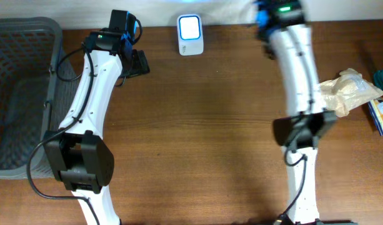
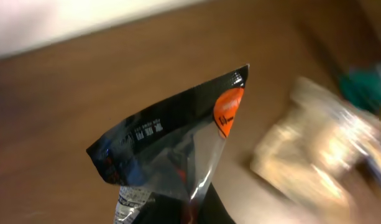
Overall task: Scan the item barcode
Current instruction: 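Carry the snack packet to the far right edge and release it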
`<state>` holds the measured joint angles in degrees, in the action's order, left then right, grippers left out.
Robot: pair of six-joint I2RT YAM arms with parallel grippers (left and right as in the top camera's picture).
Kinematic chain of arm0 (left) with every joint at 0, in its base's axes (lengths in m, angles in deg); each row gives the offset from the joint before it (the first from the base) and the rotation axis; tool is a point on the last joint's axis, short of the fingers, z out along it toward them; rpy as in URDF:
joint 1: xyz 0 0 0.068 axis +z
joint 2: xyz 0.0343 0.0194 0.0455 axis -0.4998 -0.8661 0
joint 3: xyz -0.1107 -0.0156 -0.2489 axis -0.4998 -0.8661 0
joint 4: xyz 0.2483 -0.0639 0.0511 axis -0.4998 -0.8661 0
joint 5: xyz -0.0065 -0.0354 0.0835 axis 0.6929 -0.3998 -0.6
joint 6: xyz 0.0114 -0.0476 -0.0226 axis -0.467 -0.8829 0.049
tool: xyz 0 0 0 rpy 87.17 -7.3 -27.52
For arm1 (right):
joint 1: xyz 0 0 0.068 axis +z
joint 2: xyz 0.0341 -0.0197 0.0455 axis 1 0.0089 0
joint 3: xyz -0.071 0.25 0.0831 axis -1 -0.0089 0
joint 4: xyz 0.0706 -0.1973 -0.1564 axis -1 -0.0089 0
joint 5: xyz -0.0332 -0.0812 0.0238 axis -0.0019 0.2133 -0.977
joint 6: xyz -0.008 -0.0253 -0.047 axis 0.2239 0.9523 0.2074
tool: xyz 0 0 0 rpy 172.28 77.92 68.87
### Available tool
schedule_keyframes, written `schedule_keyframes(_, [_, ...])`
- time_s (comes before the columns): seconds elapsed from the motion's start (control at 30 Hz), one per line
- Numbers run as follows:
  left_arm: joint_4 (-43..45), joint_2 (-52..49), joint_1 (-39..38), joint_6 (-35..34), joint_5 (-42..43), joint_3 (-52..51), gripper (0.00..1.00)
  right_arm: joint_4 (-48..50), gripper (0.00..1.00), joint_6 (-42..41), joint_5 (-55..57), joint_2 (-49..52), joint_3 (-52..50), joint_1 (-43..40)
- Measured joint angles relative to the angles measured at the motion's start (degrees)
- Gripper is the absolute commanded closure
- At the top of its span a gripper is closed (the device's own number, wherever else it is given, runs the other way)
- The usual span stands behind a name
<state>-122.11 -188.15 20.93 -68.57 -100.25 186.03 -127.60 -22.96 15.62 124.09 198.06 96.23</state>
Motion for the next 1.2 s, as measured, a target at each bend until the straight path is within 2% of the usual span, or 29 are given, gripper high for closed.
schedule_keyframes(0.17, [0.07,0.00,0.00,0.02,0.00,0.00,0.01,-8.96,0.96,-6.91,-0.13,-0.63,0.50,-13.73])
schedule_keyframes(0.3, [0.07,0.00,0.00,0.02,0.00,0.00,0.01,-8.92,0.96,-9.35,-0.68,-0.66,-0.79,-23.91])
schedule_keyframes(0.43, [0.07,0.00,0.00,0.02,0.00,0.00,0.01,-5.97,0.96,-10.16,-0.94,-0.68,-7.04,-30.95])
schedule_keyframes(0.47, [0.07,0.00,0.00,0.02,0.00,0.00,0.01,-5.22,0.96,-10.16,-1.01,-0.68,-8.17,-31.67])
schedule_keyframes(0.53, [0.04,0.00,0.00,0.02,0.00,0.00,0.01,-2.21,0.83,-10.23,-1.60,-0.68,-12.92,-33.27])
schedule_keyframes(0.63, [0.07,0.00,0.00,0.02,0.00,0.00,0.01,0.50,0.79,-10.47,-2.16,-0.68,-17.35,-33.92])
schedule_keyframes(0.73, [0.07,0.00,0.00,0.02,0.00,0.00,0.01,2.12,0.56,-10.40,-2.25,-0.68,-20.06,-33.99])
schedule_keyframes(0.77, [0.07,0.00,0.00,0.02,0.00,0.00,0.01,2.21,0.51,-10.71,-2.40,-0.68,-20.28,-33.99])
schedule_keyframes(0.83, [0.07,0.00,0.00,0.02,0.00,0.00,0.01,2.25,0.48,-10.12,-2.73,-0.68,-20.41,-33.99])
schedule_keyframes(1.0, [0.07,0.00,0.00,0.02,0.00,0.00,0.01,1.11,0.47,-7.89,-6.36,-0.87,-20.44,-33.99])
schedule_keyframes(1.17, [0.07,0.00,0.00,0.02,0.00,0.00,0.01,-0.04,0.46,-5.22,-14.86,-6.78,-21.09,-33.70])
schedule_keyframes(1.2, [0.07,0.00,0.00,0.02,0.00,0.00,0.01,-0.70,0.41,-4.79,-16.35,-9.03,-21.09,-33.46])
